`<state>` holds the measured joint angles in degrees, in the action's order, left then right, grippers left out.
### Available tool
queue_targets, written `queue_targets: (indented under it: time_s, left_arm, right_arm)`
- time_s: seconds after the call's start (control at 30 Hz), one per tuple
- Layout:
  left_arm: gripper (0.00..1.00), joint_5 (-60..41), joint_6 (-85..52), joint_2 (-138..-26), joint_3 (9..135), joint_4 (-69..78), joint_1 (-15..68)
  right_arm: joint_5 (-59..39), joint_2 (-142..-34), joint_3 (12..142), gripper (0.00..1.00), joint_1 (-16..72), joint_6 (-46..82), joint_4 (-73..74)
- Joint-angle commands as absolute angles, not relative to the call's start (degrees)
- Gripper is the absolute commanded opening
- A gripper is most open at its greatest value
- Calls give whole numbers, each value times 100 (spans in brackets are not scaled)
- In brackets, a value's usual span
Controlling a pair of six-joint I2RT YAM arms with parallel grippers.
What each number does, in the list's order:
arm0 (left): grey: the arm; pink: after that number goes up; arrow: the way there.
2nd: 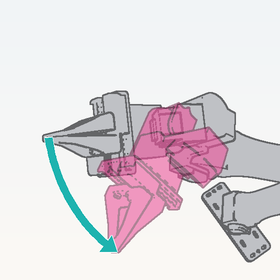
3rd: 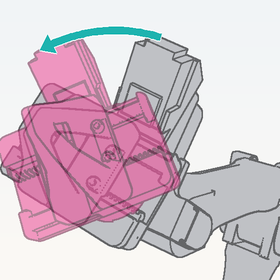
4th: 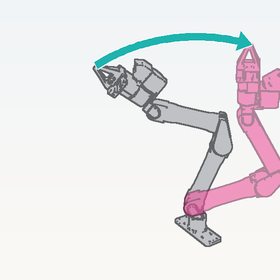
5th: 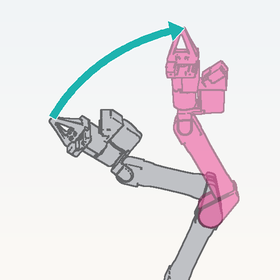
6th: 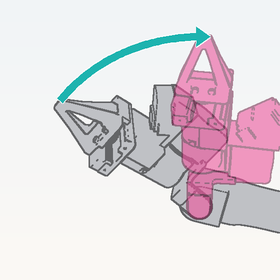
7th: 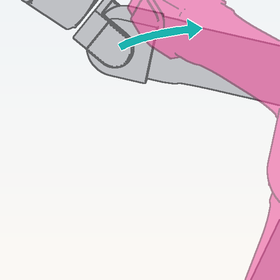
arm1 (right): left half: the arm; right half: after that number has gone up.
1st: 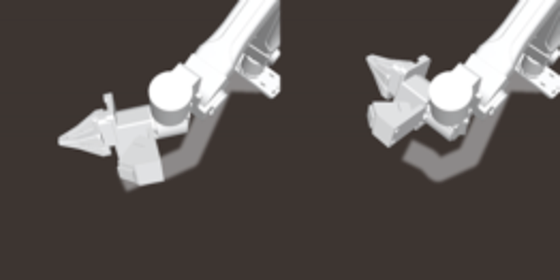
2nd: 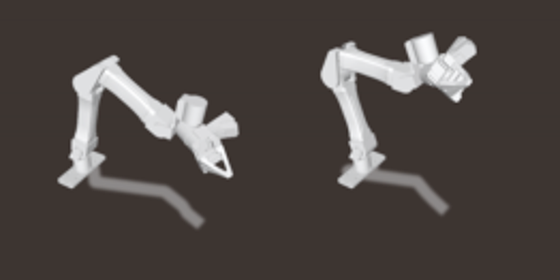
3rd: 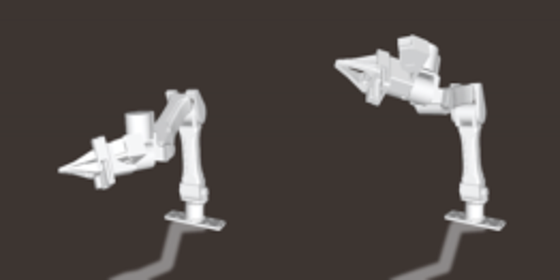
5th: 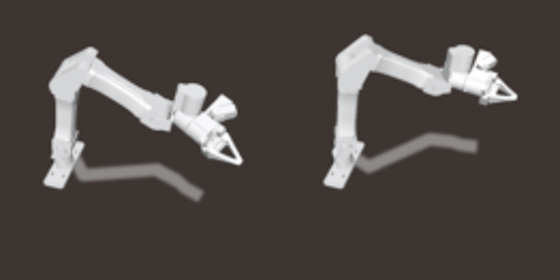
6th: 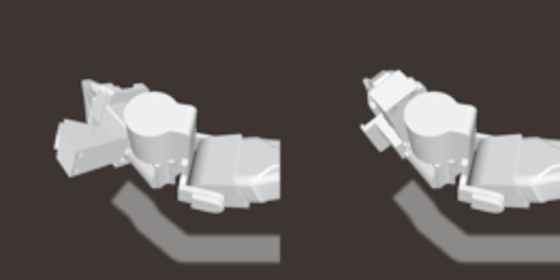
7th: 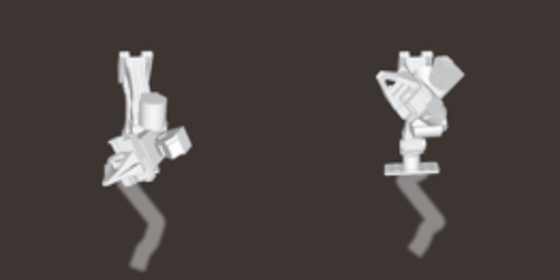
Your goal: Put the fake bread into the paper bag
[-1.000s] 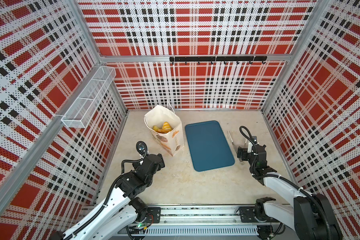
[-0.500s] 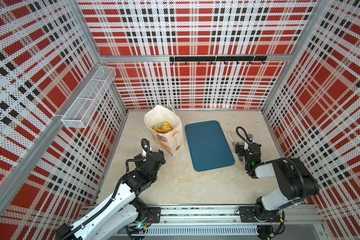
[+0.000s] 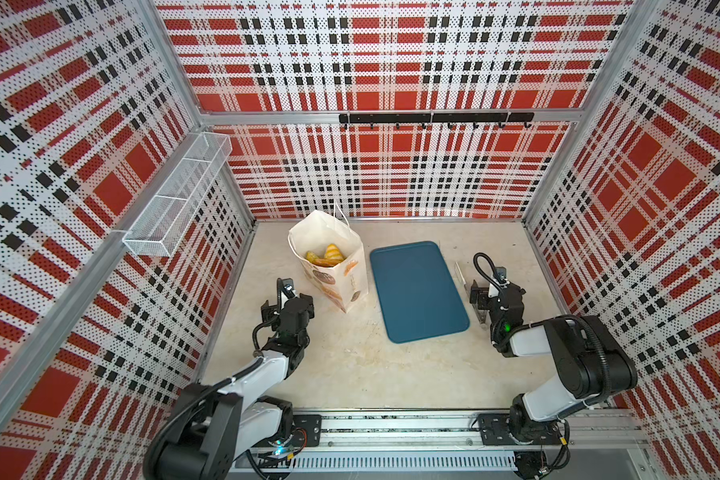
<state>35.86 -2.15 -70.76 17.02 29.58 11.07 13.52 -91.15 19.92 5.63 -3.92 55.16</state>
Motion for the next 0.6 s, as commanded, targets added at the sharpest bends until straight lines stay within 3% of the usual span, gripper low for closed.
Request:
queue_targets:
  time_s: [0.0,0.1,0.17,0.27,0.4,0.57]
  left_arm:
    - [99,2781,145,-7824,1754,5220,913]
    - [100,1874,314,-8577,1835,5703,733]
    - [99,1465,518,-9307,1730,6952,698]
    - [99,1262,293,-8719,1855,5646,543]
    - [100,1879,92,-9027,2131,5713,547]
    - [99,1933,124,-9027,2145,5696,588]
  right_arm:
    - [1314,-9150,2043,100,536,-499,5893]
    - [1313,-9150,2044,100,536,-494,5898]
    - [1314,-9147,2038,100,536,-497,5911]
    - [1337,-9154,2030,100,540,-501,5935]
    - [1348,-9162,2017,100,536,-498,5939]
    - [1341,-9158,2026,100,537,-497,5943]
